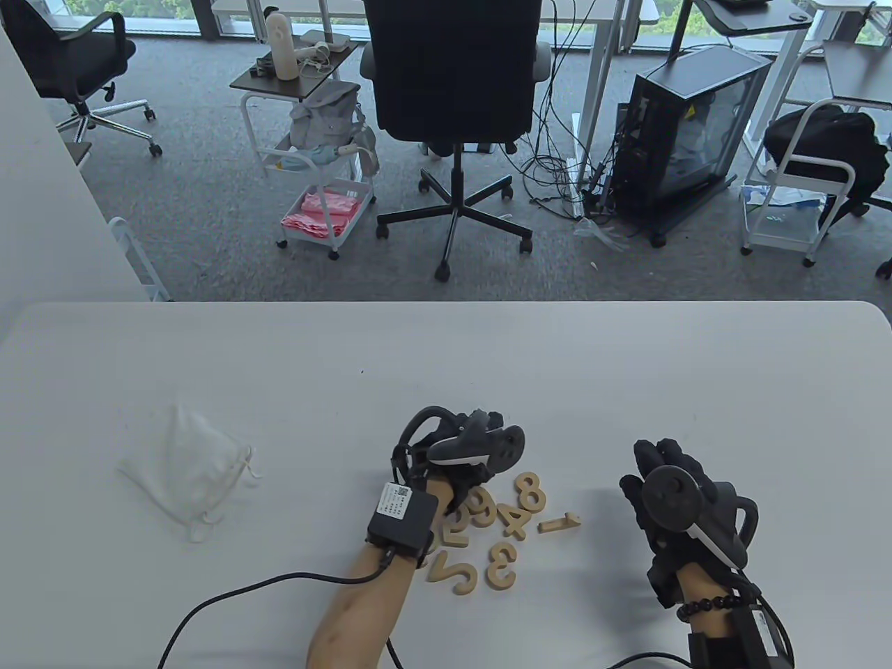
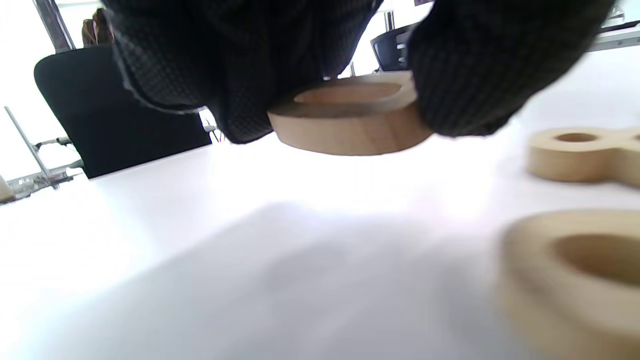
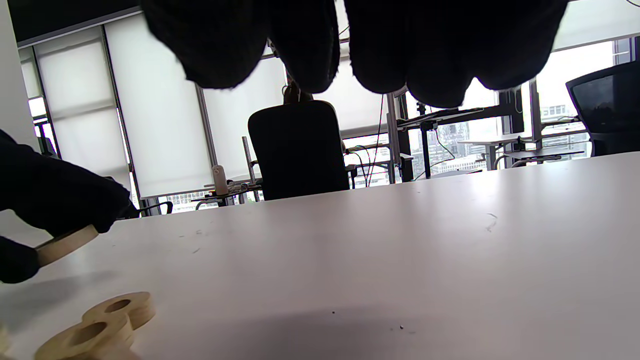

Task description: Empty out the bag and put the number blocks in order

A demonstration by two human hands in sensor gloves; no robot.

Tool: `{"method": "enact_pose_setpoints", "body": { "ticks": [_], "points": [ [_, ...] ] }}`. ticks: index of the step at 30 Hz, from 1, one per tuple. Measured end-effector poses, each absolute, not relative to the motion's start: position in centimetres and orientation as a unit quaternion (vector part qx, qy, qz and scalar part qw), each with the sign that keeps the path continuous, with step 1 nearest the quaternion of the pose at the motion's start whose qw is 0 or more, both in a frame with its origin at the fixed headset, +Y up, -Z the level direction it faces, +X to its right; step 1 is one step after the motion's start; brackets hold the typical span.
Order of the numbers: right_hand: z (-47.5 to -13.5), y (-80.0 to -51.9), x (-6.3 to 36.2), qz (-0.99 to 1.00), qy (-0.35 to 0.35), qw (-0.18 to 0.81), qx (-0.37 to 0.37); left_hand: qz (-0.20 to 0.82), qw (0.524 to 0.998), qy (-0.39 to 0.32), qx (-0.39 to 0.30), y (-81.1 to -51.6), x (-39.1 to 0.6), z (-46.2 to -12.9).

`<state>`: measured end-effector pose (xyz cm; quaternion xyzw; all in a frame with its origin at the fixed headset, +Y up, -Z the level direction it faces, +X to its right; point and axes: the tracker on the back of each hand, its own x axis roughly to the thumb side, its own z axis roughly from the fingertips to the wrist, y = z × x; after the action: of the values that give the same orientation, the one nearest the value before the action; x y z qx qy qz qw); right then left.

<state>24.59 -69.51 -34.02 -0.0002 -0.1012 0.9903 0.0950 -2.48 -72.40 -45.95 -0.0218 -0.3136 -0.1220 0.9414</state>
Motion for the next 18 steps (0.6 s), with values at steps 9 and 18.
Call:
{"method": "enact_pose_setpoints", "body": {
  "ticks": [9, 18],
  "points": [
    [-34.0, -69.5, 24.0, 0.991, -0.097, 0.090, 0.012, -0.148, 0.957, -0.245, -0.053, -73.9, -12.1, -48.5],
    [-34.1, -69.9, 23.5, 0.993, -0.079, 0.085, 0.014, -0.150, 0.955, -0.248, -0.069, -75.2, -13.0, -49.2]
  ]
}}
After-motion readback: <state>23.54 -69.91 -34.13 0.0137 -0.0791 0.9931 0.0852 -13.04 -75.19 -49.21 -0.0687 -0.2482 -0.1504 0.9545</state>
